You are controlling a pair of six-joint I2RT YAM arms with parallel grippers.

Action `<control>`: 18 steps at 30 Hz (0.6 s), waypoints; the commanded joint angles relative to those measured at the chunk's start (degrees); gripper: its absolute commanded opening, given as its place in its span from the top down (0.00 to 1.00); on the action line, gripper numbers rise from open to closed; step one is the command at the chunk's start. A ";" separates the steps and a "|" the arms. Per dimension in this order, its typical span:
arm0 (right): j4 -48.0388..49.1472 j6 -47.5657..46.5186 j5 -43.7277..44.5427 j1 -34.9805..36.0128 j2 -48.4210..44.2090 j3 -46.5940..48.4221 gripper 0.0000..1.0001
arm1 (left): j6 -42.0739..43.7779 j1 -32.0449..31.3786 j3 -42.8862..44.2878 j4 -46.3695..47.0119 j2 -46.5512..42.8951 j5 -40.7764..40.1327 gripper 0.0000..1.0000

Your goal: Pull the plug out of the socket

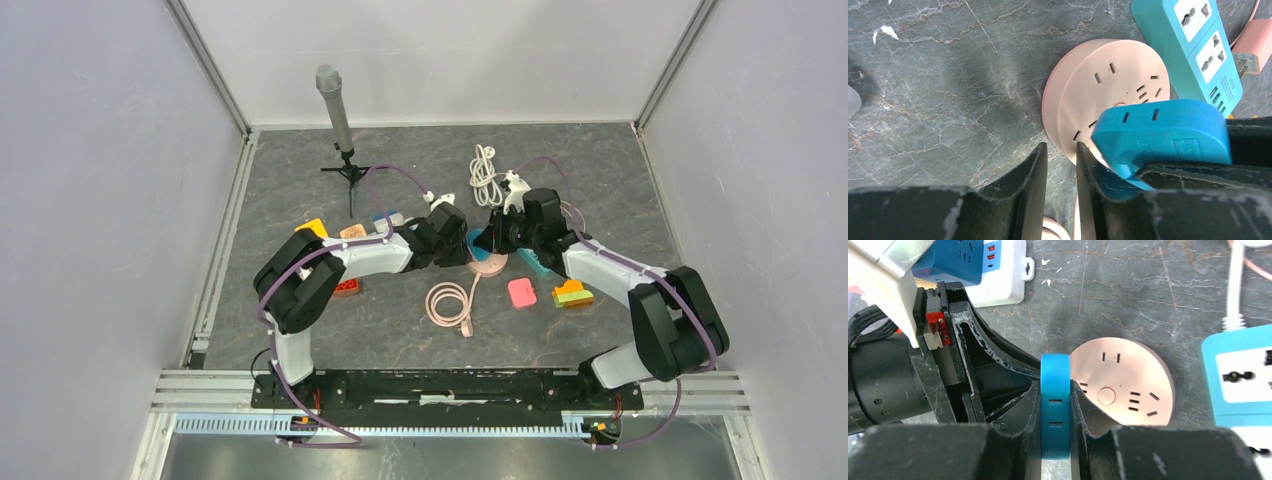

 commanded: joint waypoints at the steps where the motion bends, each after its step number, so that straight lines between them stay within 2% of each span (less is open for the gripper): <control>1: -1.82 -3.17 5.01 0.14 -4.98 2.38 1.00 | 1.87 0.31 -1.49 -7.90 0.84 -2.59 0.65; 5: -1.50 -3.06 8.17 0.05 -7.60 2.22 1.00 | 3.02 0.37 -0.42 -7.42 -2.04 -1.22 0.59; 9: 1.72 -1.25 10.39 0.04 -8.39 1.47 1.00 | 4.69 0.37 1.16 -8.25 -6.28 -1.90 0.38; 12: 5.25 0.41 10.38 0.03 -6.32 2.09 1.00 | 6.44 0.44 1.26 -9.69 -10.36 -3.69 0.28; 18: 13.68 3.81 7.06 0.04 2.21 6.11 1.00 | 9.42 0.37 0.73 -14.23 -19.12 -8.46 0.18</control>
